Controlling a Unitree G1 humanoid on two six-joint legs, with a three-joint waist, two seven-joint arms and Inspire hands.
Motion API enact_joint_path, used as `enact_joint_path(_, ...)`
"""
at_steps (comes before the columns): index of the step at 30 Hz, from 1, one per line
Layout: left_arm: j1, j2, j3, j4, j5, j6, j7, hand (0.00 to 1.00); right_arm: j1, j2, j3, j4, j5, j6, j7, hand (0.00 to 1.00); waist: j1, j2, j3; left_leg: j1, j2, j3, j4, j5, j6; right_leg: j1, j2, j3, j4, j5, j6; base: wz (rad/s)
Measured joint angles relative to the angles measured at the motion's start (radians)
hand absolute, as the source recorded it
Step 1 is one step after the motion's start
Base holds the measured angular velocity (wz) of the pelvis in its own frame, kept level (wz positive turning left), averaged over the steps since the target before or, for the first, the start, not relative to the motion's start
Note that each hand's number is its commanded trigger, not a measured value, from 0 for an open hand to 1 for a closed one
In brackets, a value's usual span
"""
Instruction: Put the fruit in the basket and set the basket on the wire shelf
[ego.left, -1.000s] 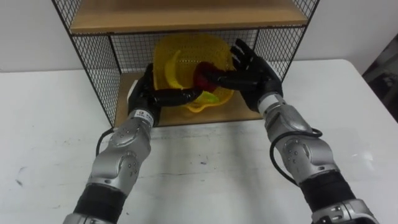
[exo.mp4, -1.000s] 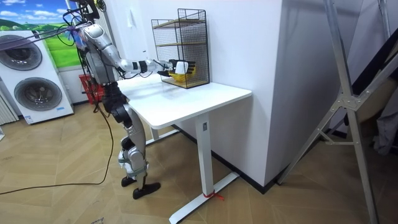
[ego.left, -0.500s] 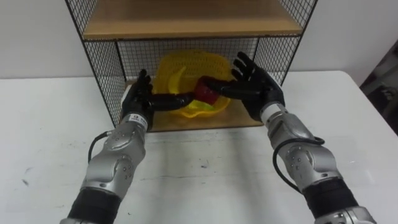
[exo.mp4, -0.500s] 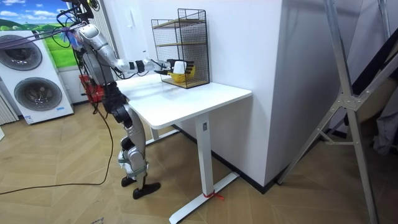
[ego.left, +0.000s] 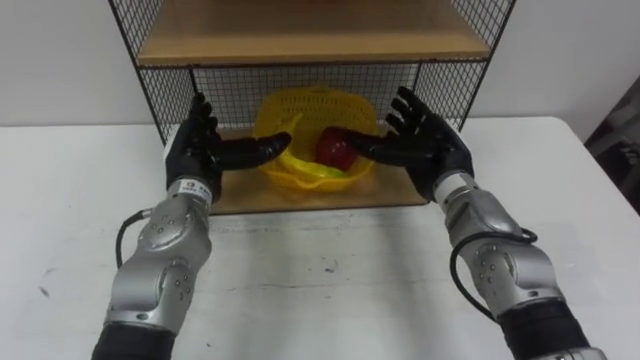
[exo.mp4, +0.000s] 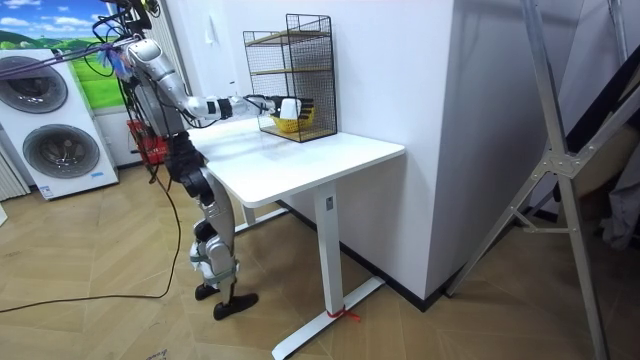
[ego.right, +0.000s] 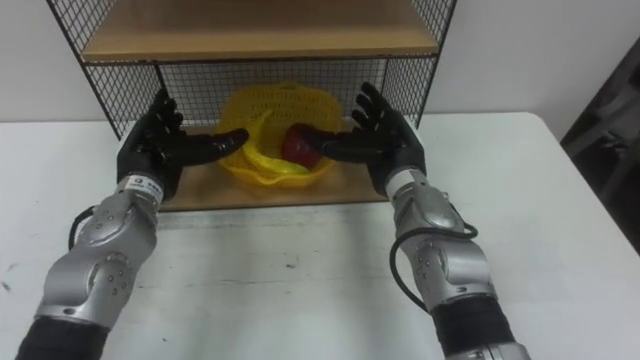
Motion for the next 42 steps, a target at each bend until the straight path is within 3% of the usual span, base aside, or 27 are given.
enact_joint_path(5,0.031,0.0,0.0,-0.049,0.027,0.0,-0.021,0.0,0.053,0.0,0.0,-0.063,-0.034,-0.004,0.003,0.0,-0.002,0.0,0.0002,0.011,0.0,-0.001,-0.012,0.0,0.0,0.015,0.0,0.001,0.0,0.0,0.0,0.0)
enact_joint_path(8,0.073,0.001,-0.002,-0.121,0.051,-0.025,-0.036,0.0,0.079,0.0,-0.002,-0.113,-0.046,-0.01,0.007,0.0,-0.005,0.0,0.0001,0.017,0.0,0.0,-0.017,0.0,0.0,0.018,0.001,-0.001,0.0,0.0,0.0,0.0)
enact_joint_path(12,0.116,0.008,-0.001,-0.167,0.066,-0.048,-0.071,0.0,0.133,-0.002,-0.032,-0.169,-0.083,-0.052,0.011,0.0,-0.004,0.001,0.0006,0.021,0.0,0.002,-0.019,0.0,0.0,0.019,0.001,0.002,0.0,0.0,0.0,-0.01)
enact_joint_path(15,0.164,0.025,-0.009,-0.222,0.066,-0.064,-0.094,0.0,0.19,-0.009,-0.041,-0.234,-0.102,-0.063,0.017,0.0,-0.005,0.003,0.0021,0.024,0.0,0.007,-0.023,0.0,0.0,0.014,0.002,0.004,-0.001,0.0,0.0,-0.06)
enact_joint_path(19,0.199,0.026,-0.007,-0.281,0.09,-0.088,-0.118,0.0,0.243,-0.007,-0.049,-0.295,-0.101,-0.073,0.037,0.0,-0.004,0.003,0.0023,0.02,0.0,0.008,-0.023,0.0,-0.001,0.014,0.002,0.005,-0.002,0.0,0.001,0.0)
enact_joint_path(22,0.238,0.028,-0.009,-0.348,0.111,-0.13,-0.137,0.0,0.279,-0.007,-0.054,-0.361,-0.103,-0.098,0.049,0.0,-0.006,0.003,0.0025,0.019,0.0,0.01,-0.024,0.0,-0.001,0.014,0.002,0.004,-0.013,0.0,0.0,0.0)
enact_joint_path(27,0.336,0.035,-0.015,-0.395,0.103,-0.223,-0.213,0.0,0.345,-0.005,-0.065,-0.431,-0.115,-0.18,0.074,0.0,-0.01,0.0,0.0031,0.011,0.0,0.011,-0.023,0.0,-0.001,0.013,0.002,0.004,-0.017,0.0,0.001,0.0)
enact_joint_path(31,0.407,0.039,-0.021,-0.398,0.093,-0.238,-0.231,0.0,0.422,-0.005,-0.065,-0.461,-0.133,-0.207,0.088,0.0,-0.006,-0.002,0.0024,-0.001,0.0,0.014,-0.023,0.0,-0.001,-0.001,0.001,0.005,-0.016,-0.001,0.001,-0.01)
enact_joint_path(33,0.455,0.039,-0.027,-0.426,0.092,-0.264,-0.235,0.0,0.48,-0.005,-0.062,-0.513,-0.161,-0.215,0.091,0.0,-0.001,-0.003,0.0018,-0.014,0.0,0.017,-0.022,0.0,-0.001,-0.016,0.002,0.011,-0.013,-0.001,0.0,-0.05)
enact_joint_path(37,0.48,0.039,-0.03,-0.431,0.075,-0.326,-0.237,0.0,0.514,-0.005,-0.063,-0.516,-0.177,-0.266,0.095,0.0,-0.003,-0.006,0.0039,-0.014,0.0,0.019,-0.024,0.0,-0.001,-0.017,0.003,0.018,-0.011,0.0,0.0,-0.02)
enact_joint_path(39,0.51,0.04,-0.027,-0.431,0.074,-0.379,-0.235,0.0,0.555,-0.005,-0.064,-0.541,-0.196,-0.294,0.1,0.0,0.0,-0.006,0.0034,-0.011,0.001,0.02,-0.025,0.0,-0.001,-0.014,0.003,0.02,-0.011,0.0,0.0,0.0)
enact_joint_path(42,0.524,0.039,-0.016,-0.434,0.074,-0.415,-0.215,0.0,0.586,-0.005,-0.07,-0.584,-0.198,-0.324,0.101,0.0,0.001,-0.006,0.0033,-0.011,0.0,0.021,-0.024,0.0,-0.001,-0.015,0.004,0.021,-0.011,0.0,0.0,0.0)
